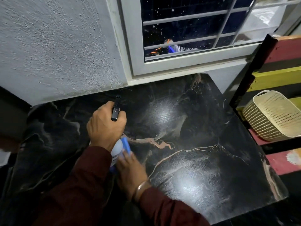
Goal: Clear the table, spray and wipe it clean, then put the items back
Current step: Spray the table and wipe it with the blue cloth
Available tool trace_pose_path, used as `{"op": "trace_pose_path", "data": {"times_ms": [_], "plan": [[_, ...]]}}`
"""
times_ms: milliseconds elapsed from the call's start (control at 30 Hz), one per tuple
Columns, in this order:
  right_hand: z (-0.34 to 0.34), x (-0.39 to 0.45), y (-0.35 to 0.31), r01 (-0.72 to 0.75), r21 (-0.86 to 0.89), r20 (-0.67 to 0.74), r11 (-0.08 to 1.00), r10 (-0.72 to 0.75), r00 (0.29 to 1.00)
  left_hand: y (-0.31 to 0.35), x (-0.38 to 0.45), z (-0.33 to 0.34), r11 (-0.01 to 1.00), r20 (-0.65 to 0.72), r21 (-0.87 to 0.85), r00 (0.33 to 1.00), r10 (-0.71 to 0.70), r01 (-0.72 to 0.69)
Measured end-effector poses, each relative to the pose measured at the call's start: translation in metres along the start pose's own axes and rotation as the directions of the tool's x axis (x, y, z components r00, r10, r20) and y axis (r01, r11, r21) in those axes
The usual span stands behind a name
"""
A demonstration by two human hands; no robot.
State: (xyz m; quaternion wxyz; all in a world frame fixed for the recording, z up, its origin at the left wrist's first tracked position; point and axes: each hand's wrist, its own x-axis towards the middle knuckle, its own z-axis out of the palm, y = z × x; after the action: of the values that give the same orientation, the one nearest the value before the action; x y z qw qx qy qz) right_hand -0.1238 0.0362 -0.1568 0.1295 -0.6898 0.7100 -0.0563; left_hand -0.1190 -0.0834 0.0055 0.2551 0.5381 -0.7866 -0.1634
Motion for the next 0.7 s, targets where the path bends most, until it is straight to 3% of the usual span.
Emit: {"op": "trace_pose_path", "data": {"times_ms": [67,133,200,267,333,433,533,633,700], "plan": [[0.004,-0.028,0.000,0.175,-0.011,0.068,0.984,-0.174,0.982,0.004,-0.002,-0.002,1.000,0.004,0.007,1.000,0.008,-0.008],[-0.003,-0.042,0.046,0.158,-0.080,0.025,0.984,-0.157,0.987,0.010,-0.005,-0.003,1.000,0.010,0.010,1.000,0.007,-0.007],[-0.022,-0.043,0.110,-0.035,-0.109,-0.049,0.993,0.030,0.998,0.017,-0.010,0.000,1.000,0.024,0.004,1.000,0.000,0.000],[-0.045,-0.050,0.181,-0.295,-0.044,-0.109,0.955,0.289,0.951,0.024,-0.018,0.004,1.000,0.031,-0.019,0.999,0.018,-0.017],[-0.064,-0.074,0.249,-0.523,0.001,-0.131,0.853,0.518,0.845,0.030,-0.027,0.007,0.999,0.033,-0.038,0.999,0.039,-0.037],[-0.075,-0.130,0.314,-0.767,0.070,-0.196,0.638,0.762,0.617,0.038,-0.043,0.012,0.996,0.051,-0.068,0.997,0.066,-0.062],[-0.073,-0.162,0.310,-0.859,0.139,-0.198,0.493,0.864,0.464,0.039,-0.055,0.013,0.994,0.065,-0.083,0.995,0.079,-0.073],[-0.063,-0.163,0.264,-0.864,0.158,-0.195,0.478,0.873,0.447,0.031,-0.064,0.010,0.992,0.088,-0.094,0.992,0.090,-0.082],[-0.054,-0.148,0.227,-0.848,0.141,-0.188,0.510,0.855,0.483,0.022,-0.069,0.004,0.991,0.101,-0.102,0.990,0.096,-0.086]]}}
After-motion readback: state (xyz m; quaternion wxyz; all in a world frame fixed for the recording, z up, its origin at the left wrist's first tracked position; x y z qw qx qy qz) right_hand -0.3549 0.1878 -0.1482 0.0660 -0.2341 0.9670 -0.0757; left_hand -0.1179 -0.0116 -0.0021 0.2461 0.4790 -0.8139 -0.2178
